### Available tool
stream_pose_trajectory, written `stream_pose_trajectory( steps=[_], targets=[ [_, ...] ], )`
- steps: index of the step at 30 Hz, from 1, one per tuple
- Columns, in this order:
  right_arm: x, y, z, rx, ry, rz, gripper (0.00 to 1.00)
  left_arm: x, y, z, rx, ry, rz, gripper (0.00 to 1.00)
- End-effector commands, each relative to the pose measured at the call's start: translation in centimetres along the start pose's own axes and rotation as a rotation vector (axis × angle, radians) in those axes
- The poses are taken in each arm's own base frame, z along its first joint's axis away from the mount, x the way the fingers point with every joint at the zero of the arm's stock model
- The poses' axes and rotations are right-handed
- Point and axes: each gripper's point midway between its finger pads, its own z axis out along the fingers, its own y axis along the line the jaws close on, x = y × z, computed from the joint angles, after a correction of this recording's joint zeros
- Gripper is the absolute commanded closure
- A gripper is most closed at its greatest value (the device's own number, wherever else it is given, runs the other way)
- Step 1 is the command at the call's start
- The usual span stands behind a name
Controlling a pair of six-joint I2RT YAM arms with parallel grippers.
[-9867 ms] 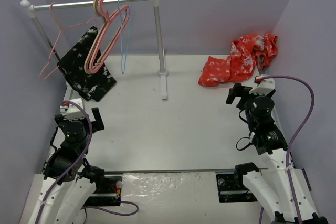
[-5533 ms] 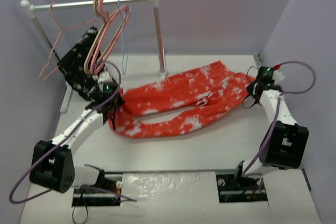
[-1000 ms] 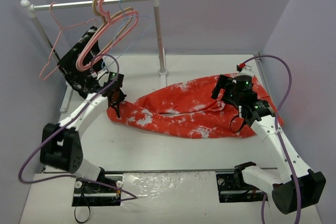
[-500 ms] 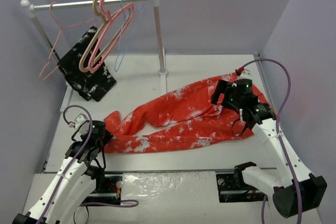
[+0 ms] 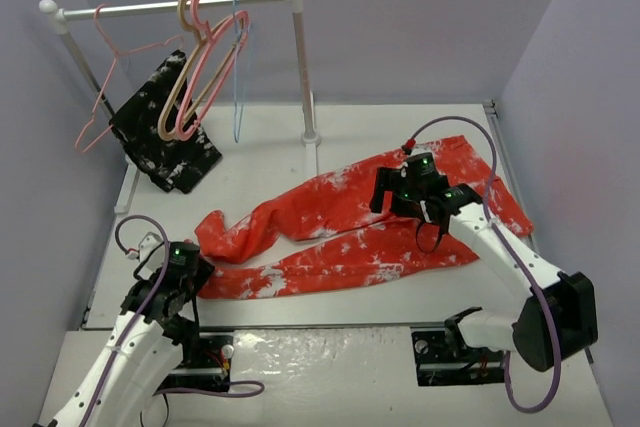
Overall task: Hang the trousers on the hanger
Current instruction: Move the trousers to the center of the board
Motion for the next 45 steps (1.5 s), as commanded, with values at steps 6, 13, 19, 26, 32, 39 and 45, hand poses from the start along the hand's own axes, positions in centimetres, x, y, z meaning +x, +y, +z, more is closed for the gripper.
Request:
stream_pose_trajectory(
  steps=[6, 13, 19, 26, 32, 39, 45],
  targets=[
    [-1.4, 4.4, 6.3, -0.082, -0.038, 0.024, 0.11, -1.0, -2.9, 0.5, 0.088, -0.031, 0.017, 0.81],
    [-1.5, 2.1, 13.4, 0.040, -0.006, 0.039, 0.11, -3.5, -7.7, 1.4, 0.195, -0.111, 0.080, 1.00],
    [-3.6, -1.6, 16.9, 0.124, -0.023, 0.123, 0.11, -7.3, -12.4, 3.0, 0.254, -0.174, 0.134, 1.00],
    [-9.7, -2.7, 15.7, 0.137, -0.144, 0.163, 0.11, -13.1, -21.1, 3.1, 0.426, -0.221, 0.188, 1.00],
    [-11.9, 1.4, 9.6, 0.069, -0.215, 0.059, 0.11, -14.8, -21.6, -1.0, 0.484, -0.263, 0.203, 1.00],
    [-8.1, 2.6, 3.1, 0.001, -0.260, 0.043, 0.11, -10.6, -9.6, -1.4, 0.260, -0.274, 0.001, 1.00],
    [-1.0, 1.4, 1.5, -0.057, -0.124, 0.034, 0.10, -4.5, -2.9, 0.4, 0.184, -0.162, -0.183, 0.94]
  ],
)
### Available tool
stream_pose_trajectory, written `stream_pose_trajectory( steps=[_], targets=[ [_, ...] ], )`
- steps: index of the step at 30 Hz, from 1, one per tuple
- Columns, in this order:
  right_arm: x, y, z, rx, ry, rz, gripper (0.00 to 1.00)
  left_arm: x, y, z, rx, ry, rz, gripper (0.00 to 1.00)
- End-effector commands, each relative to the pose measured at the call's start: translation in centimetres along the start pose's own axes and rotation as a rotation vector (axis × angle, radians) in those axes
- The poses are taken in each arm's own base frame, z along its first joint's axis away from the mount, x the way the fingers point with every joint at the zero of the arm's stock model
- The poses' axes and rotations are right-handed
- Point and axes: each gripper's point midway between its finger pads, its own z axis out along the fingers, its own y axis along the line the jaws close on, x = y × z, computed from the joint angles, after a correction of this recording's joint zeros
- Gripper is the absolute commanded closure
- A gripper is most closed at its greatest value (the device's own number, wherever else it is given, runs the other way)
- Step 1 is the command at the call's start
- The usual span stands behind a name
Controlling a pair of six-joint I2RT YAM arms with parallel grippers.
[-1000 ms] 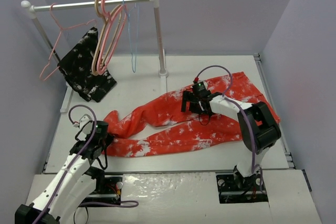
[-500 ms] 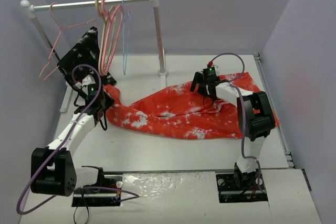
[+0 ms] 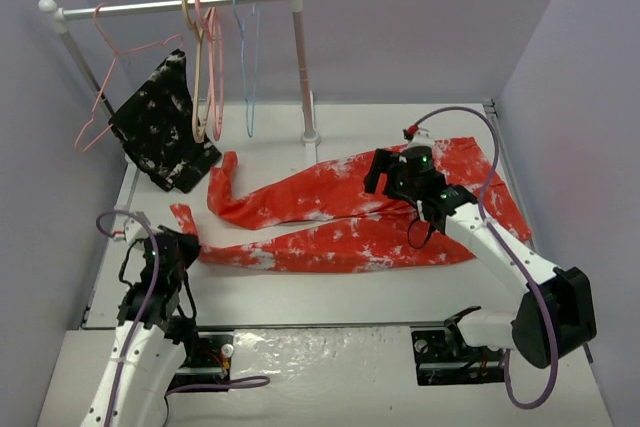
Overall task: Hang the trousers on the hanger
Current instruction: Move the trousers to the center of the board, then fold the trousers
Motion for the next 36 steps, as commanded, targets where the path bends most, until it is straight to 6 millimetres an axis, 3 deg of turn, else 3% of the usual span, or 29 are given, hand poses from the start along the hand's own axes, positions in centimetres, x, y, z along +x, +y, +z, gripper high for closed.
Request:
stream_pose_trajectory(
  steps=[1, 5, 10, 16, 20, 24, 31, 36],
  targets=[
    [6.1, -1.5, -1.3, -0.012, 0.157, 0.013, 0.10, 3.1, 4.8, -1.0, -0.157, 0.053, -0.164, 0.93],
    [9.5, -1.9, -2.4, -0.019, 0.225, 0.023, 0.10, 2.8, 5.6, -2.0, -0.195, 0.050, -0.143, 0.78],
    [12.2, -3.6, -3.2, 0.052, 0.288, 0.040, 0.10, 2.6, 6.9, -4.0, -0.327, 0.125, -0.050, 0.55],
    [14.9, -4.9, -3.4, 0.112, 0.383, 0.028, 0.10, 2.0, 4.5, -4.7, -0.312, 0.193, -0.059, 0.39],
    [13.6, -3.6, -3.2, 0.068, 0.343, -0.021, 0.11, -1.0, 0.3, -3.1, -0.155, 0.119, 0.041, 0.43],
    [11.5, -1.9, -2.9, 0.012, 0.290, -0.047, 0.11, -1.1, -2.6, -0.5, -0.098, 0.167, 0.107, 0.43],
    [10.1, -0.4, -1.6, -0.016, 0.267, -0.063, 0.11, 0.4, -1.7, 4.2, -0.273, 0.315, 0.288, 0.41],
    [9.7, 0.1, -1.5, -0.035, 0.254, -0.061, 0.11, -0.1, 0.0, 4.9, -0.401, 0.337, 0.368, 0.41]
  ],
)
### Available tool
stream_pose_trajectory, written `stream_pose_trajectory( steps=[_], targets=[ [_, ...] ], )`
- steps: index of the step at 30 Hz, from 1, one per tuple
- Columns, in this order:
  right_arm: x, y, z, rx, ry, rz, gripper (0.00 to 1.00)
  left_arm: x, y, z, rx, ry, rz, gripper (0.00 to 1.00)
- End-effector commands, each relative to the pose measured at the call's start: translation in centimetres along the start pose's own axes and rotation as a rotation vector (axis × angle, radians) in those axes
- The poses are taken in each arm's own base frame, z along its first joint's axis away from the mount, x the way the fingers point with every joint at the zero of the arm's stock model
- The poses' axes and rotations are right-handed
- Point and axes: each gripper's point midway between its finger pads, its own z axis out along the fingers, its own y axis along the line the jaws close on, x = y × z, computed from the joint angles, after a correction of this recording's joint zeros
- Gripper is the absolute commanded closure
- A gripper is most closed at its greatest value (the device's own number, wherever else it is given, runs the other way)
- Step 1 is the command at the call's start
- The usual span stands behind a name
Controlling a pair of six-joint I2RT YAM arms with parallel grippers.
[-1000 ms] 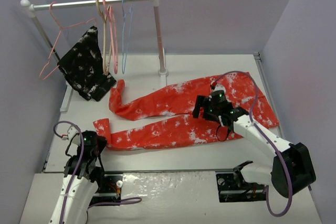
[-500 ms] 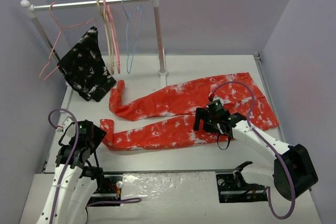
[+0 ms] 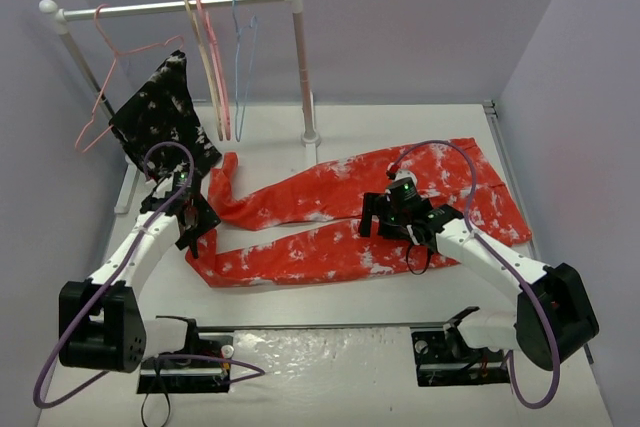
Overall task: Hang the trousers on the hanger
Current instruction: Fold the trousers
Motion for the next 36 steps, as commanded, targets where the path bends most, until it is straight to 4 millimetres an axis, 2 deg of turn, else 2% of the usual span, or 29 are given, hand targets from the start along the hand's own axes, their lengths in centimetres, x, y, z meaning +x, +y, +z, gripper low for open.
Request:
stream_pose_trajectory(
  steps=[1, 6, 9, 14, 16, 20, 22, 25, 26, 28, 31, 33, 35, 36],
  targets=[
    [-2.6, 1.8, -0.5, -0.053, -0.077, -0.019, 0.11, -2.9, 0.4, -0.6, -0.071, -0.070, 0.064, 0.41],
    [-2.4, 1.7, -0.5, -0.054, -0.076, -0.025, 0.11, -2.0, 1.2, 0.5, -0.128, -0.022, 0.086, 0.42],
    [-2.4, 1.9, -0.5, -0.062, -0.077, -0.026, 0.11, -1.7, 1.8, 0.4, -0.152, -0.009, 0.111, 0.42],
    [-2.4, 1.8, -0.4, -0.061, -0.079, -0.024, 0.11, -0.9, 1.1, 1.5, -0.109, 0.021, 0.134, 0.47],
    [-2.4, 1.9, -0.3, -0.063, -0.079, -0.023, 0.11, -0.8, 0.5, 2.1, -0.089, 0.030, 0.145, 0.61],
    [-2.6, 1.9, -0.5, -0.063, -0.089, -0.025, 0.11, -1.8, -1.5, 3.0, -0.036, 0.025, 0.170, 0.99],
    [-2.8, 1.9, -0.7, -0.065, -0.096, -0.026, 0.10, -3.4, -3.1, 2.4, 0.007, 0.002, 0.185, 1.00],
    [-3.2, 2.1, -1.1, -0.070, -0.116, -0.025, 0.11, -6.3, -5.5, 0.2, 0.079, -0.057, 0.192, 1.00],
    [-3.5, 2.1, -1.4, -0.073, -0.127, -0.023, 0.11, -7.6, -6.3, -1.3, 0.117, -0.095, 0.197, 1.00],
    [-3.7, 2.2, -1.7, -0.078, -0.140, -0.022, 0.11, -10.5, -7.5, -5.6, 0.204, -0.216, 0.185, 1.00],
    [-4.1, 2.4, -2.2, -0.089, -0.156, -0.020, 0.11, -13.2, -7.4, -10.6, 0.267, -0.366, 0.156, 1.00],
    [-4.2, 2.6, -2.6, -0.098, -0.164, -0.017, 0.11, -13.3, -6.1, -12.8, 0.282, -0.438, 0.118, 1.00],
    [-4.2, 2.6, -2.8, -0.103, -0.170, -0.013, 0.11, -12.1, -4.8, -12.9, 0.287, -0.447, 0.061, 1.00],
    [-4.1, 2.6, -2.9, -0.105, -0.173, -0.012, 0.11, -10.7, -3.7, -12.3, 0.286, -0.445, 0.044, 1.00]
  ],
)
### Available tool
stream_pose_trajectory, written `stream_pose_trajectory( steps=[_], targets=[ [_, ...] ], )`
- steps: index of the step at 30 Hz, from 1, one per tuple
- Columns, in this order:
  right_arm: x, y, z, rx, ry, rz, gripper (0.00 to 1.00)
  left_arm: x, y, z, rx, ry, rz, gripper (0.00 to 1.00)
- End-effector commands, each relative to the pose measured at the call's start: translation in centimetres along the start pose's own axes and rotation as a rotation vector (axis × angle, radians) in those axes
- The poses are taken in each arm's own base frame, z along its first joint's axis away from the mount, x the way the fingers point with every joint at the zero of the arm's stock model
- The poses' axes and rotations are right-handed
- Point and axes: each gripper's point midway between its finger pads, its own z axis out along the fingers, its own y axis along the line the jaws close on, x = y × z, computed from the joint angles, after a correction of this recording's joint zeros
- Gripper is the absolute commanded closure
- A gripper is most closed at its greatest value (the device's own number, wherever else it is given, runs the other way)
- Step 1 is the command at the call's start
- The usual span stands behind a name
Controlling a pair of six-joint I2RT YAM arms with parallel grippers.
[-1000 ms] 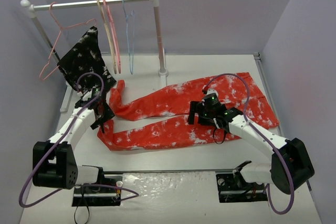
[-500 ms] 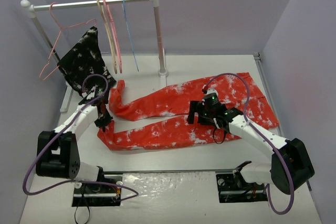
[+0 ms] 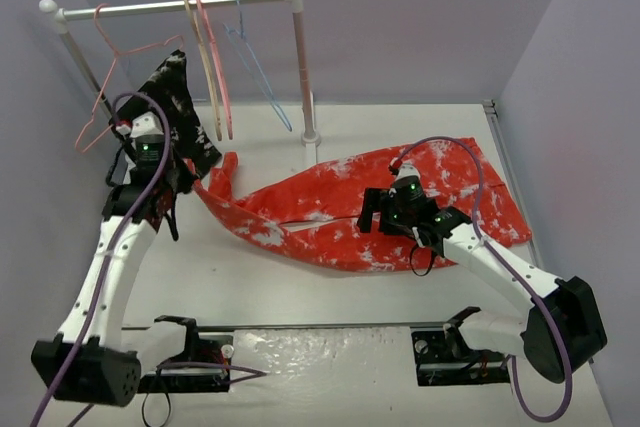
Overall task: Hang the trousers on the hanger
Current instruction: Fold the trousers
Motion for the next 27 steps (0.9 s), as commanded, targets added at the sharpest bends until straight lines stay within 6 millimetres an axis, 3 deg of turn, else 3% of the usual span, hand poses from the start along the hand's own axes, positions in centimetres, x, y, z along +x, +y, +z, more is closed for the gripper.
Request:
stream_pose_trajectory(
  steps=[1, 2, 4, 7, 11, 17, 21, 23, 27],
  targets=[
    [-2.5, 1.4, -1.4, -0.048, -0.097, 0.000, 0.11, 1.5, 2.8, -3.0, -0.004, -0.115, -0.099, 1.00],
    [-2.4, 1.3, -1.4, -0.048, -0.096, 0.000, 0.11, 2.3, 3.4, -3.6, 0.000, -0.137, -0.149, 1.00],
    [-2.0, 1.2, -1.4, -0.050, -0.089, 0.000, 0.11, 6.9, 6.3, -2.6, -0.078, -0.086, -0.198, 1.00],
    [-1.3, 1.1, -1.3, -0.054, -0.072, 0.001, 0.11, 11.3, 10.3, -3.2, -0.201, -0.066, -0.258, 1.00],
    [-0.7, 0.7, -1.3, -0.049, -0.061, 0.005, 0.11, 14.2, 13.8, -4.4, -0.338, -0.057, -0.335, 1.00],
    [-0.2, 0.4, -1.0, -0.035, -0.046, 0.019, 0.11, 15.9, 16.4, -6.5, -0.524, -0.022, -0.449, 0.91],
    [0.1, 0.0, -1.1, -0.017, -0.044, 0.028, 0.11, 16.1, 18.4, -8.8, -0.680, -0.043, -0.537, 0.66],
    [0.3, -0.5, -1.2, 0.005, -0.038, 0.027, 0.11, 15.2, 19.0, -10.0, -0.721, -0.088, -0.574, 0.51],
    [0.8, -0.9, -1.2, 0.019, -0.023, 0.007, 0.11, 12.8, 18.0, -10.2, -0.627, -0.140, -0.530, 0.38]
  ],
)
